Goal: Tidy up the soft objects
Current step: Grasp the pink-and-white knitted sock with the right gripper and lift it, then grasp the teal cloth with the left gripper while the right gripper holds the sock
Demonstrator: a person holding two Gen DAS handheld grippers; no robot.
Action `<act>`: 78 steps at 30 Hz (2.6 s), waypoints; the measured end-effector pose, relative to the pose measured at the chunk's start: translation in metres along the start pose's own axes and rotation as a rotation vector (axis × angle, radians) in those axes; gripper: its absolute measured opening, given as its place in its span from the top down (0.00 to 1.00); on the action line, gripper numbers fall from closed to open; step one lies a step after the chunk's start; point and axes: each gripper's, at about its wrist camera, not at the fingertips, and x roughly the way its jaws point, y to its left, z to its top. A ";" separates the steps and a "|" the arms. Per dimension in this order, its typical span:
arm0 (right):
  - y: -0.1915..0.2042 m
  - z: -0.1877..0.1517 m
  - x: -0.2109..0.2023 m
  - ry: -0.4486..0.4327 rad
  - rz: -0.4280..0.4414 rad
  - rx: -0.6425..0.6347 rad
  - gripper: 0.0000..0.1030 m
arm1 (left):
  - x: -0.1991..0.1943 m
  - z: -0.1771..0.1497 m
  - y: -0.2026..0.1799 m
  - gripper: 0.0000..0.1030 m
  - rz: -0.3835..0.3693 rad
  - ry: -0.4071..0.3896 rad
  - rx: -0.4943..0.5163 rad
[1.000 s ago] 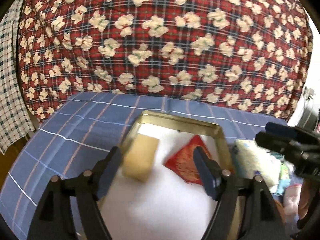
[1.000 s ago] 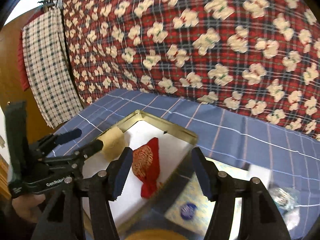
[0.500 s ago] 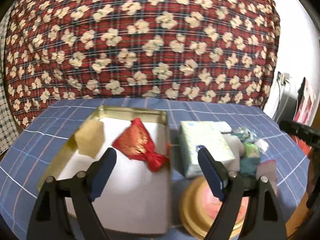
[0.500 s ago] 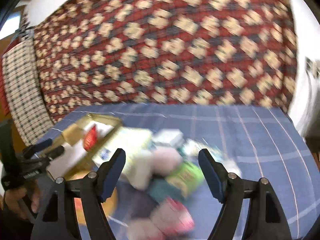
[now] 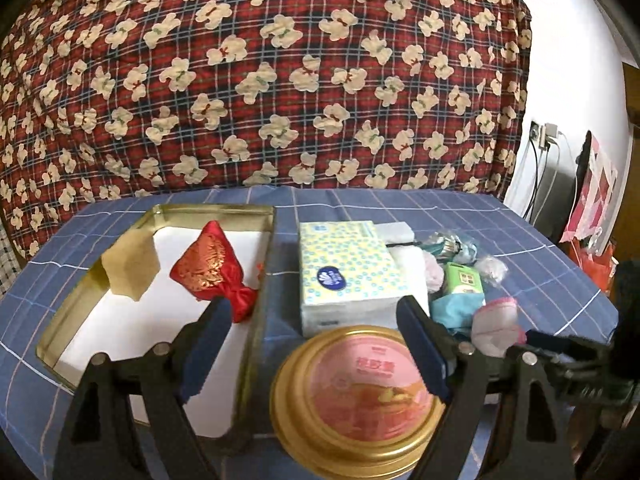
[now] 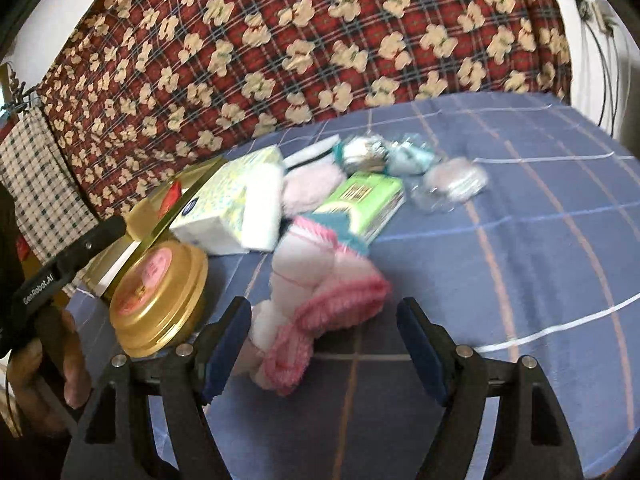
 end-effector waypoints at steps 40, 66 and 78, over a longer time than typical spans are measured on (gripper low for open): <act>-0.036 0.071 -0.027 -0.305 -0.352 -0.152 0.67 | 0.056 0.004 -0.146 0.29 -0.148 0.122 0.174; -0.039 0.075 -0.015 -0.319 -0.322 -0.162 0.67 | 0.115 -0.011 -0.158 0.61 -0.114 0.335 0.173; -0.041 0.072 -0.021 -0.358 -0.329 -0.144 0.67 | 0.091 -0.001 -0.147 0.86 -0.159 0.230 0.165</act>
